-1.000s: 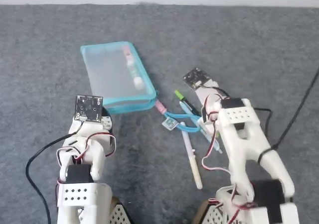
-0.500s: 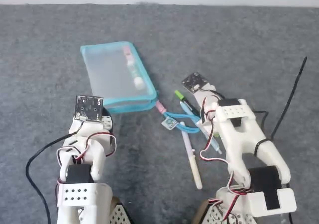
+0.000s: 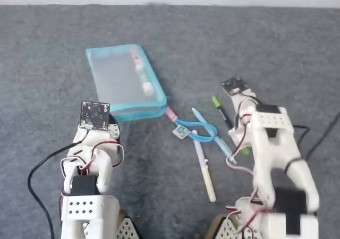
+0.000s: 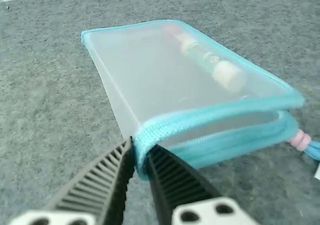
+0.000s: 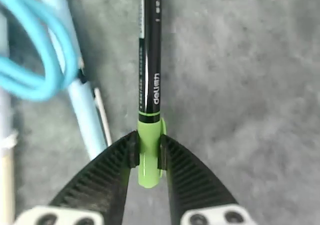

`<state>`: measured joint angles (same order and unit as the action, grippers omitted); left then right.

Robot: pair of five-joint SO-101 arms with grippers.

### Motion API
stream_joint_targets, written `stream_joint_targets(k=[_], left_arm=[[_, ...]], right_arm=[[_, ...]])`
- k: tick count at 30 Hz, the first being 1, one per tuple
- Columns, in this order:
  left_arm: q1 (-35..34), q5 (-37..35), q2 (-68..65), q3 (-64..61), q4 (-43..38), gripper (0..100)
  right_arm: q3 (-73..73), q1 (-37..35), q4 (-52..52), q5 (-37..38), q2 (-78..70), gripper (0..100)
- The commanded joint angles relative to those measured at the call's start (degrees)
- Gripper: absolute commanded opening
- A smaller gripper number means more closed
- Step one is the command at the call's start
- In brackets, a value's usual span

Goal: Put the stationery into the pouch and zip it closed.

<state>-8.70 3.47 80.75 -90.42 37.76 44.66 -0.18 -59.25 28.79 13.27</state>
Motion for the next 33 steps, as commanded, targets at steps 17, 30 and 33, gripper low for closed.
stream_joint_targets(k=[17, 30, 33], left_arm=[[3.2, 0.4, 0.9, 1.0, -1.9, 1], [3.2, 0.4, 0.9, 1.0, -1.7, 1], [3.2, 0.4, 0.9, 1.0, -1.7, 1]], right_arm=[[-4.9, -30.5, -21.8, -3.9, 34.8, 0.7], [-18.4, -30.8, -18.7, -4.1, 9.7, 0.7], [-18.5, -30.8, -16.0, -4.1, 7.2, 0.7]])
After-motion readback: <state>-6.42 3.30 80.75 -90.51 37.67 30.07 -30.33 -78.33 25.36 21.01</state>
